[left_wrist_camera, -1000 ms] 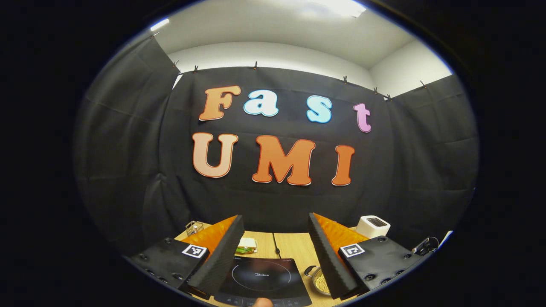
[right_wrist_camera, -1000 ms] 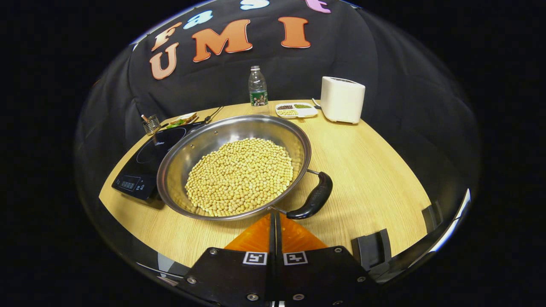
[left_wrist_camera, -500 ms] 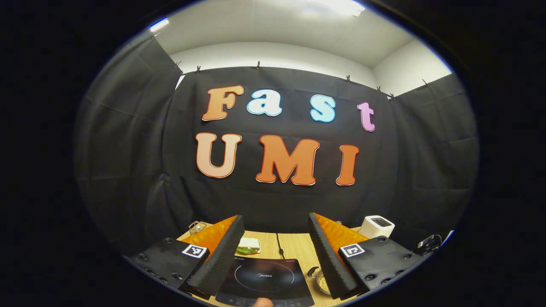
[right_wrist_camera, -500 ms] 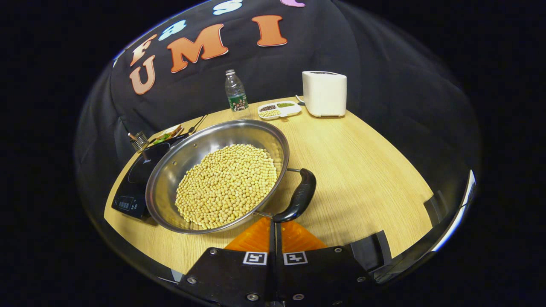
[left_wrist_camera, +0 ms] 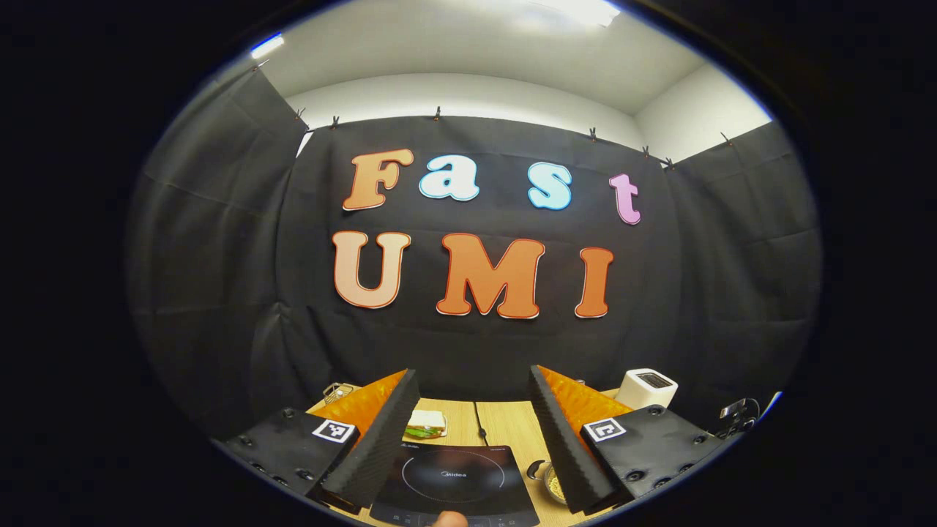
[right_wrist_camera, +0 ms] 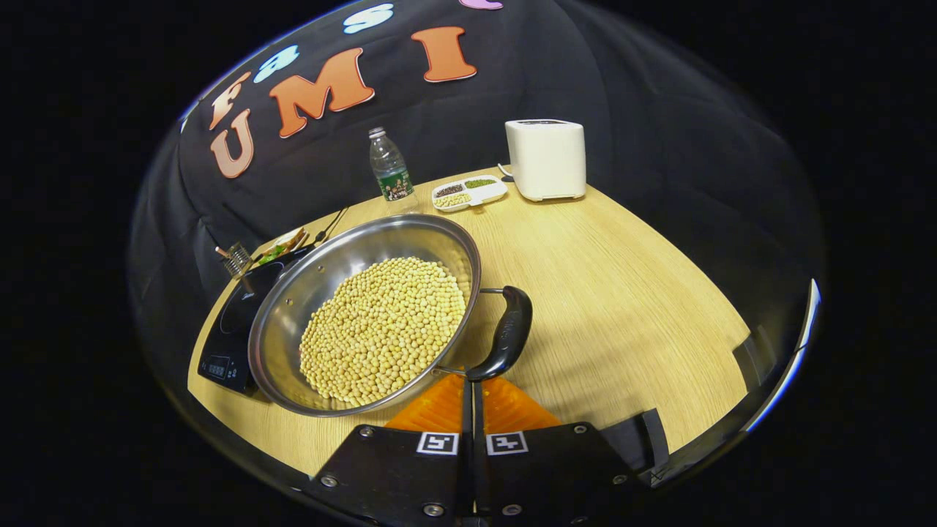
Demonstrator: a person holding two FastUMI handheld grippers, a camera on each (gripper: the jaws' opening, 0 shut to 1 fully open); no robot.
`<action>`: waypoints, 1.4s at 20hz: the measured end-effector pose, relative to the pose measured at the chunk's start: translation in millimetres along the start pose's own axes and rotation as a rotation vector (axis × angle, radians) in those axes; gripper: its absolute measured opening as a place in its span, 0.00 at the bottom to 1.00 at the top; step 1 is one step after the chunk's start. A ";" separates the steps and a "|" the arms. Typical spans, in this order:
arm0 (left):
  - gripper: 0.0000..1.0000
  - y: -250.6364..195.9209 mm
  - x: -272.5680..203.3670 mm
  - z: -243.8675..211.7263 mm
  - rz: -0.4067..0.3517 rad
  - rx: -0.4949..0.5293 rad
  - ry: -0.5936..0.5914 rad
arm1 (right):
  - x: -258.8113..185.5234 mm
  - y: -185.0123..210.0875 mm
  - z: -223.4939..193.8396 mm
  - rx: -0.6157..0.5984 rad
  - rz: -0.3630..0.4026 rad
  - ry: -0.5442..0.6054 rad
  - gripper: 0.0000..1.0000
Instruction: First push the handle of the pot to place it horizontally, then grasp the pot with both hands and set it on the induction cooktop.
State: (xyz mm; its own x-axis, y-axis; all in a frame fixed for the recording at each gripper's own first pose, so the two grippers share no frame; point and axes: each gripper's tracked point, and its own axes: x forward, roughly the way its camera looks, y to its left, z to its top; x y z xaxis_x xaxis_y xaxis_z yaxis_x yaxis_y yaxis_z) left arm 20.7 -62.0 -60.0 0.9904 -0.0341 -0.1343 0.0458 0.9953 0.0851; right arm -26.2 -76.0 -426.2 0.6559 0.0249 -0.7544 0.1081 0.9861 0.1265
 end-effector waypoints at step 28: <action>0.98 -20.9 17.5 -5.7 -0.019 0.021 0.009 | 40.0 -23.7 39.8 0.018 -0.016 -0.013 0.00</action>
State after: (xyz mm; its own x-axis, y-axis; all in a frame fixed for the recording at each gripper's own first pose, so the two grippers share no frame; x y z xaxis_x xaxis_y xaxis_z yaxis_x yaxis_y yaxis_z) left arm 36.3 -82.9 -69.7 0.9880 -0.0522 -0.1454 0.0676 0.9924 0.1031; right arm 27.2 -104.9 -433.8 0.6634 0.0069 -0.7483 0.1320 0.9832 0.1261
